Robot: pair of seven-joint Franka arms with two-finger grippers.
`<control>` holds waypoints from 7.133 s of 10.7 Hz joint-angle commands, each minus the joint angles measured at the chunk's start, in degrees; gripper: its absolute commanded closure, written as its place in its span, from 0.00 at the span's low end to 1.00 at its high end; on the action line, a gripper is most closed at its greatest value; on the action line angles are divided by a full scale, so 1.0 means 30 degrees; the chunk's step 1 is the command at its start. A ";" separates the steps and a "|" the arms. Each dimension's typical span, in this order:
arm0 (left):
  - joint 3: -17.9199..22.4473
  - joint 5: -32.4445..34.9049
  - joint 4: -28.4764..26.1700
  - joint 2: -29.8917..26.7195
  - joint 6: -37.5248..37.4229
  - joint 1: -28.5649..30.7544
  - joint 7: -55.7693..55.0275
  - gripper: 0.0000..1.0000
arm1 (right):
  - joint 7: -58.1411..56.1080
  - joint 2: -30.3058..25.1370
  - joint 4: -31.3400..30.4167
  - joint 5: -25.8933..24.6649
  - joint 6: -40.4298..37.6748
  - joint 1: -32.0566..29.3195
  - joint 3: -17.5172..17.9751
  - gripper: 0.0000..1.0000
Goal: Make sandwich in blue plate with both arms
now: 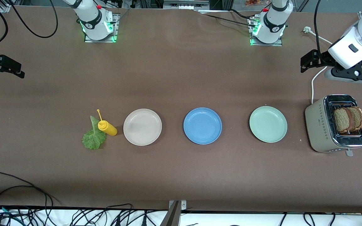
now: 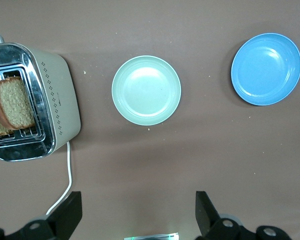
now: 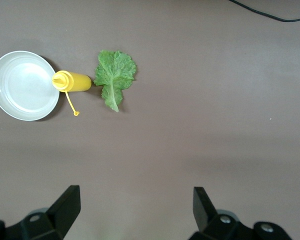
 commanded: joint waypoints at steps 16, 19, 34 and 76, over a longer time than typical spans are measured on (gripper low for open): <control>0.0022 -0.0103 0.0673 0.0173 -0.0410 0.0075 0.0401 0.00 | -0.0542 0.0077 0.0399 0.0012 -0.0416 -0.0070 -0.0091 0.00; 0.0022 -0.0103 0.0673 0.0173 -0.0410 0.0075 0.0401 0.00 | -0.0513 0.0135 0.0399 0.0099 -0.0212 -0.0041 -0.0062 0.00; 0.0022 -0.0103 0.0673 0.0173 -0.0410 0.0075 0.0401 0.00 | -0.0805 0.0106 0.0399 0.0334 -0.0387 -0.0071 -0.0353 0.00; 0.0315 0.1333 0.0643 0.7905 0.6123 0.6987 0.4648 0.00 | -0.0776 0.0106 0.0399 0.0363 -0.0387 0.0017 -0.0443 0.00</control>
